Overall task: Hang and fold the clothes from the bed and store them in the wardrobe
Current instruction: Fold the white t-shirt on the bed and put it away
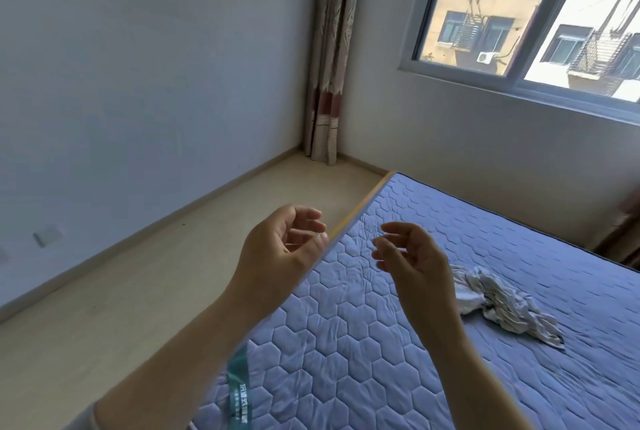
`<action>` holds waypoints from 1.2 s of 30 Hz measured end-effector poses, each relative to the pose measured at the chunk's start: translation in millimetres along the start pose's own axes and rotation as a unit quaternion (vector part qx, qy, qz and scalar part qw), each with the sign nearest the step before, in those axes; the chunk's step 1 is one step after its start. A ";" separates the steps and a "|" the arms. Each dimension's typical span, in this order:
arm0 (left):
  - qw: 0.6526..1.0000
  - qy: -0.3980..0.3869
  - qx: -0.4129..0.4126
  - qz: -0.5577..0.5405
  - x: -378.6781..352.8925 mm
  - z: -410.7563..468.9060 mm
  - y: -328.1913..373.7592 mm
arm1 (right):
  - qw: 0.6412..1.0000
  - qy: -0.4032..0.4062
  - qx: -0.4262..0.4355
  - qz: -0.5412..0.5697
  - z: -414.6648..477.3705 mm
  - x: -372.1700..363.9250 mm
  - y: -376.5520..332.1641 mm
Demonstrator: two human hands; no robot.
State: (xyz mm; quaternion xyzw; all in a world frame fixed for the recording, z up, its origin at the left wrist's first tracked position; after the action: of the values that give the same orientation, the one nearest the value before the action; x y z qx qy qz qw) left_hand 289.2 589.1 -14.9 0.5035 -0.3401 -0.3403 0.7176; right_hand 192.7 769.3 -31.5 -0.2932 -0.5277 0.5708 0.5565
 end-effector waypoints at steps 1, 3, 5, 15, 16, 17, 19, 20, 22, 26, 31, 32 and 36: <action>1.000 -0.005 -0.001 0.006 17.0 5.0 -6.1 | 1.000 -0.001 -0.004 0.002 -0.6 -21.7 -1.4; 1.000 -0.016 -0.003 0.020 55.7 16.3 -17.5 | 1.000 -0.002 -0.014 0.004 -2.8 -68.3 -6.9; 1.000 -0.018 -0.003 0.026 100.6 29.0 -27.4 | 1.000 0.000 -0.019 0.006 -3.2 -113.4 -18.3; 0.999 -0.033 0.002 0.013 264.5 97.3 -74.7 | 0.999 0.022 -0.036 -0.012 18.5 -282.6 -64.6; 0.999 -0.040 0.002 0.011 270.3 105.4 -79.8 | 0.999 0.023 -0.038 -0.017 23.6 -293.5 -65.3; 0.999 -0.046 0.002 0.009 274.5 114.0 -84.1 | 0.999 0.027 -0.039 -0.018 29.3 -302.4 -66.2; 0.998 -0.057 -0.002 0.009 280.9 134.5 -93.6 | 0.998 0.041 -0.038 -0.018 44.7 -316.0 -65.1; 0.998 -0.062 -0.002 0.010 283.0 145.6 -98.6 | 0.998 0.048 -0.037 -0.018 53.7 -321.8 -63.4; 0.997 -0.078 -0.003 0.018 285.7 169.4 -109.6 | 0.998 0.058 -0.036 -0.015 73.2 -333.9 -56.7; 0.994 -0.099 -0.013 0.052 291.6 223.2 -131.1 | 0.996 0.078 -0.044 0.012 115.6 -359.5 -33.2; 0.989 -0.130 -0.021 0.071 289.3 295.7 -145.4 | 0.993 0.102 -0.057 0.021 170.3 -377.7 -13.7; 0.988 -0.136 -0.024 0.068 287.5 308.8 -147.9 | 0.992 0.110 -0.059 0.019 179.4 -379.0 -11.5; 0.983 -0.181 -0.021 0.037 269.7 359.3 -167.6 | 0.985 0.151 -0.081 0.005 209.2 -382.6 4.2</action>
State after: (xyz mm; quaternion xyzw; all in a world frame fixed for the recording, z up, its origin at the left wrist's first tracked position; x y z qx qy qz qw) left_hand 111.1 144.7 -41.5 0.4050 -0.4757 -0.4060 0.6670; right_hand 78.2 350.8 -75.3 -0.4233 -0.4805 0.4781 0.6011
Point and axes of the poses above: each hand's wrist, its own z-axis towards the middle knuckle, its own x-axis out of the back of the hand, y = z × x, the point moved 8 cm from there along z, towards the middle knuckle, and after that the axes turned 3 degrees about -z, right-handed, at the moved point
